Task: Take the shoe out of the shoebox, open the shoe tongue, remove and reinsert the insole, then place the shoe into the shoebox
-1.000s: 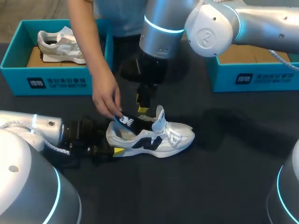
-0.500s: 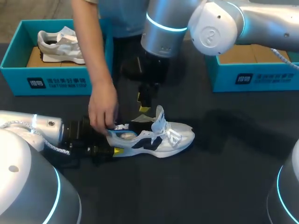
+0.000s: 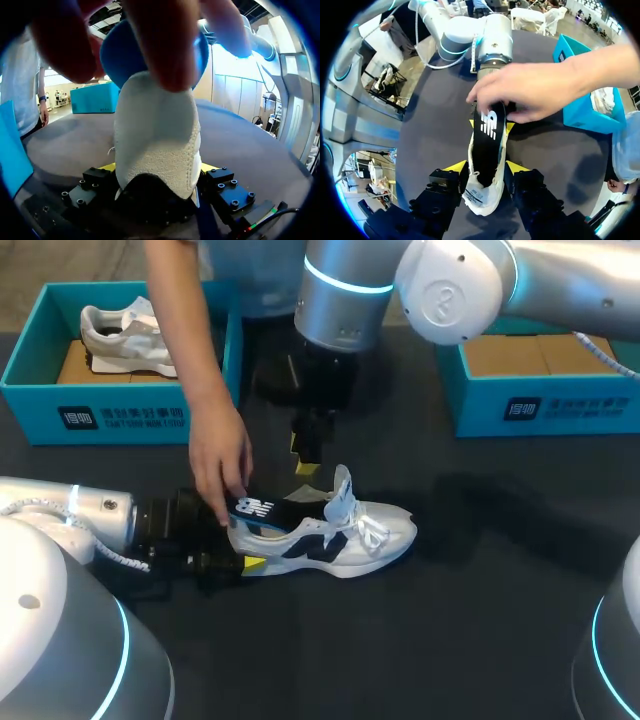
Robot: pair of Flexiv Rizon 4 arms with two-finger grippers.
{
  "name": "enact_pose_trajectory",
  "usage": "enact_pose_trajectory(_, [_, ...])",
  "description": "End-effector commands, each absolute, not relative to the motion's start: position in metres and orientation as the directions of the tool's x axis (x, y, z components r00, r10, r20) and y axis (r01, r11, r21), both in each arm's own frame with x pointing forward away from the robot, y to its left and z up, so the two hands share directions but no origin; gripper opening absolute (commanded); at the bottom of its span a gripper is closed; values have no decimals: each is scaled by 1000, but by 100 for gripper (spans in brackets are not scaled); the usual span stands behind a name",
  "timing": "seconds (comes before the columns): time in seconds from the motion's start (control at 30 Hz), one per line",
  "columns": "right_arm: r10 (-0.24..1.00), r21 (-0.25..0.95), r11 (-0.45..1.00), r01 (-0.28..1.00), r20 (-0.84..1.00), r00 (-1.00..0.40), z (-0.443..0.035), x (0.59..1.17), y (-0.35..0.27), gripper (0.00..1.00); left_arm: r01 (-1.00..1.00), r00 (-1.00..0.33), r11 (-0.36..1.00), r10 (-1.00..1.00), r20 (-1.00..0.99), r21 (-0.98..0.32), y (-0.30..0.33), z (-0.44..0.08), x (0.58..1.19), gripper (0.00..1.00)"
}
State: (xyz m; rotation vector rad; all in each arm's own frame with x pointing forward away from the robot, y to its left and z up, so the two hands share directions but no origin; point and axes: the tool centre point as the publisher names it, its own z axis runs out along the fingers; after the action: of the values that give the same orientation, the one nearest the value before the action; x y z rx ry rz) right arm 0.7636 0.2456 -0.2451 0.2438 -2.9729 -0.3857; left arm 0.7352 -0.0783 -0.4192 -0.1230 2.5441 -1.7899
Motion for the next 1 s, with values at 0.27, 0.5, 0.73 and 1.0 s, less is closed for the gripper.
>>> enact_pose_trajectory(0.27, [-203,259,952,-161,142,-969,-249,770,253,48,-48,-997,337,-80,23,-940,-77,-421,736,0])
enact_pose_trajectory(0.5, [-207,253,953,-165,147,-967,-247,770,253,49,-48,-997,337,-80,23,-940,-77,-421,736,0])
enact_pose_trajectory(0.73, [-201,255,954,-159,144,-969,-247,769,252,49,-48,-997,337,-80,23,-940,-77,-421,736,0])
enact_pose_trajectory(1.0, [-145,268,957,-112,108,-984,-250,767,252,49,-48,-997,337,-80,23,-940,-77,-421,736,0])
